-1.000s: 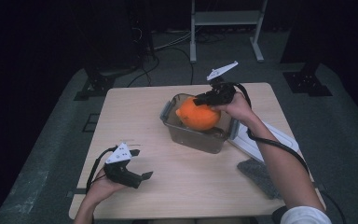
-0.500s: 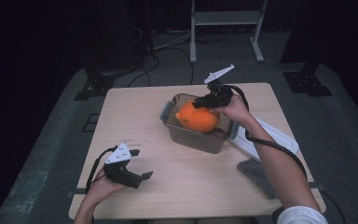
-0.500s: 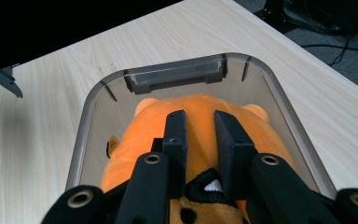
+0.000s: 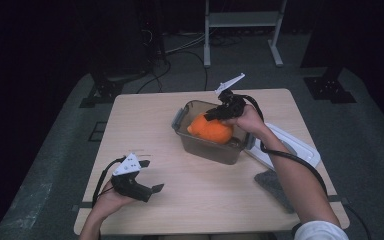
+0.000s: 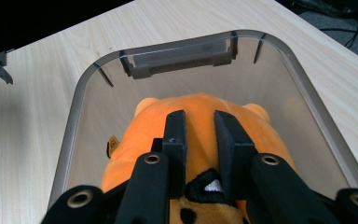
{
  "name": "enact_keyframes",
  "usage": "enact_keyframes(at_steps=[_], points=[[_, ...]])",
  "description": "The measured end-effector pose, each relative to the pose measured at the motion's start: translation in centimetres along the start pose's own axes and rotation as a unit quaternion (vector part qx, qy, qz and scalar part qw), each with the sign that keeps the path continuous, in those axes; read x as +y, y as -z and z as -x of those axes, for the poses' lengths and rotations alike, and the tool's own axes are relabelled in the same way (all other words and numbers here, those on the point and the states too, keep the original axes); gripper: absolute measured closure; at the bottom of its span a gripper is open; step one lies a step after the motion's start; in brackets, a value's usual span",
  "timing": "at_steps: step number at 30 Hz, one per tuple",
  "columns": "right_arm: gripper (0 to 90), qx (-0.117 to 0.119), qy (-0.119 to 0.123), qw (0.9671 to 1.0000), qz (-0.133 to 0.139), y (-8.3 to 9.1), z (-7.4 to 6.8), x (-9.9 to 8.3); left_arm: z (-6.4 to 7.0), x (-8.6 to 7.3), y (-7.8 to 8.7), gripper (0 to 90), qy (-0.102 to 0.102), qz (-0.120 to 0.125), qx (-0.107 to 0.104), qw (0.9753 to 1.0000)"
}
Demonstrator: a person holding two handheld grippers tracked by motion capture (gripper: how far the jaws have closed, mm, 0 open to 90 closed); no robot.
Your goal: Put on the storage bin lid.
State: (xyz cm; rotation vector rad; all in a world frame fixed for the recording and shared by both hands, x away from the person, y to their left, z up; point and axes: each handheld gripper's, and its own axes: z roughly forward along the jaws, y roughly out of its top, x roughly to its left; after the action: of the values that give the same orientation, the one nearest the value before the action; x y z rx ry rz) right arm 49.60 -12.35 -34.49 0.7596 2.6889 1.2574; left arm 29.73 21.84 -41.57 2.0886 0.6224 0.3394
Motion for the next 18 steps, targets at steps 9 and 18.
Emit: enact_keyframes(at_steps=[9,18], points=[[74.2,0.005,-0.004,0.9999,-0.012,-0.8,0.0,-0.2,0.0,0.0,0.0,3.8,0.001,-0.001,-0.001,1.0],[73.3,0.009,-0.009,0.9997,-0.02,-1.2,0.1,-0.3,0.0,0.0,0.0,3.8,0.0,0.0,-0.001,1.0]])
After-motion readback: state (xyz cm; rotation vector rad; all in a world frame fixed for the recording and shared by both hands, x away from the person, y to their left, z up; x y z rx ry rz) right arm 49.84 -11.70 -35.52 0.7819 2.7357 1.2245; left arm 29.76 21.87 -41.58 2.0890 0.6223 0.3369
